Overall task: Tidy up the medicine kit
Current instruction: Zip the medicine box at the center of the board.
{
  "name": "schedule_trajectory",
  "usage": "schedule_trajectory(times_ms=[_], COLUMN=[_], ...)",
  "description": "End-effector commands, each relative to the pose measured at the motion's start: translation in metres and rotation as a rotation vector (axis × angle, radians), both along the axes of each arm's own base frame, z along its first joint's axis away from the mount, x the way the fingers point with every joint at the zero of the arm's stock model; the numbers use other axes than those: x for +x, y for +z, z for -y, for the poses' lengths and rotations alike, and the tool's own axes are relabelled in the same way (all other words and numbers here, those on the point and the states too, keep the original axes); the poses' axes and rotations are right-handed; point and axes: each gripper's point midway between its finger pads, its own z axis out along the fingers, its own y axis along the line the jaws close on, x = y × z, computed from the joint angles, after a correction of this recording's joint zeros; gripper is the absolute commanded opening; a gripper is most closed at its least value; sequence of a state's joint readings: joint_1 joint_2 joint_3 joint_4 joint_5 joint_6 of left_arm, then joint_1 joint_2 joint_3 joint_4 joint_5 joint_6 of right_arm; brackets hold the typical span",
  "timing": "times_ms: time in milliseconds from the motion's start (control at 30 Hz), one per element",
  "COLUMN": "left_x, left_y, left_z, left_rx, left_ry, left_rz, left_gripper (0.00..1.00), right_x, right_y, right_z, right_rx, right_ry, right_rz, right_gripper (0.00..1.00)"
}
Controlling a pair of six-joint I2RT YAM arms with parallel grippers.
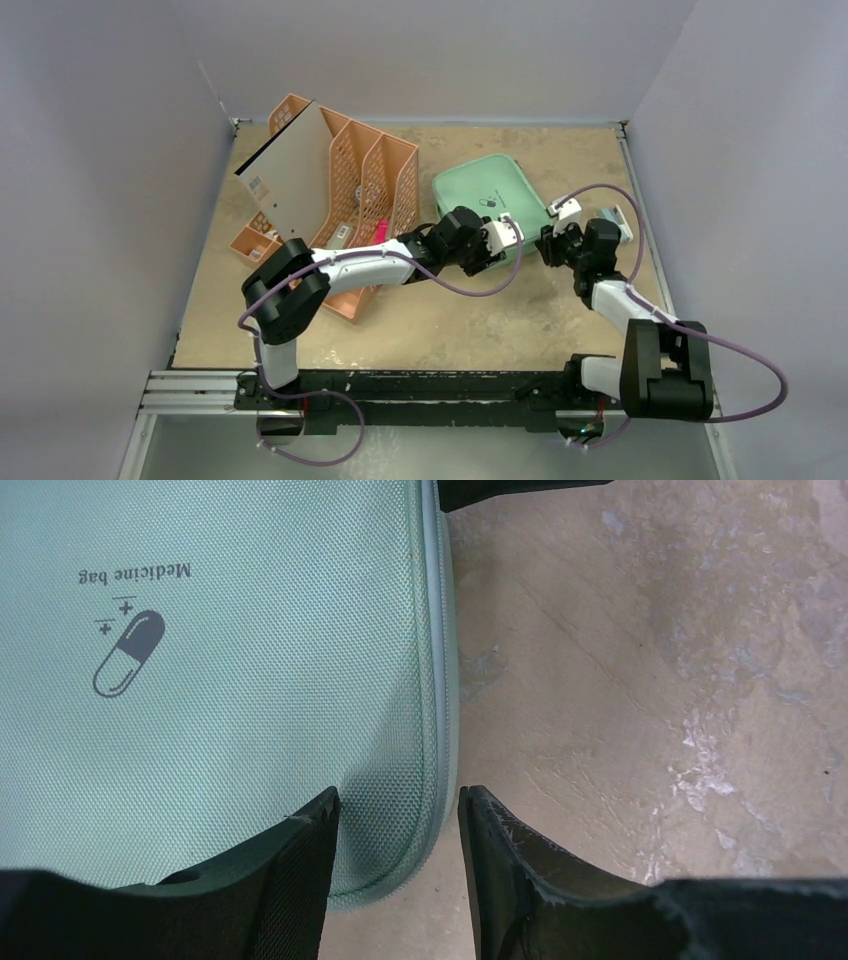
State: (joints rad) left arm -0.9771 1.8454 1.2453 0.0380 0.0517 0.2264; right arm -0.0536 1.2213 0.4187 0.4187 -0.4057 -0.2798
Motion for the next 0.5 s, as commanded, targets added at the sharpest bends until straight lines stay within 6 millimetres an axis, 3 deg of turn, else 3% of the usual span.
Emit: schedule_trajectory(times_ms=[0, 367, 467], left_x=[0.012, 0.014, 0.014], left_y=[-0.006, -0.02, -0.02], left_z=[0.001, -0.001, 0.0], left_rx=[0.021, 0.021, 0.014], left_ry=[-0.017, -0.003, 0.005], left_rz=[0.08, 0.087, 0.083], left_gripper=[0.45, 0.38, 0.37], right_x=[0.011, 0.016, 0.014], right_y=[0.013, 0.012, 0.014], right_z=[-0.007, -0.005, -0.009], right_rx=[-0.01, -0.012, 0.007], right_ry=[0.062, 0.049, 0.07], right_rz=[0.082, 0.096, 0.091], right_gripper=[0.3, 0.0, 0.0])
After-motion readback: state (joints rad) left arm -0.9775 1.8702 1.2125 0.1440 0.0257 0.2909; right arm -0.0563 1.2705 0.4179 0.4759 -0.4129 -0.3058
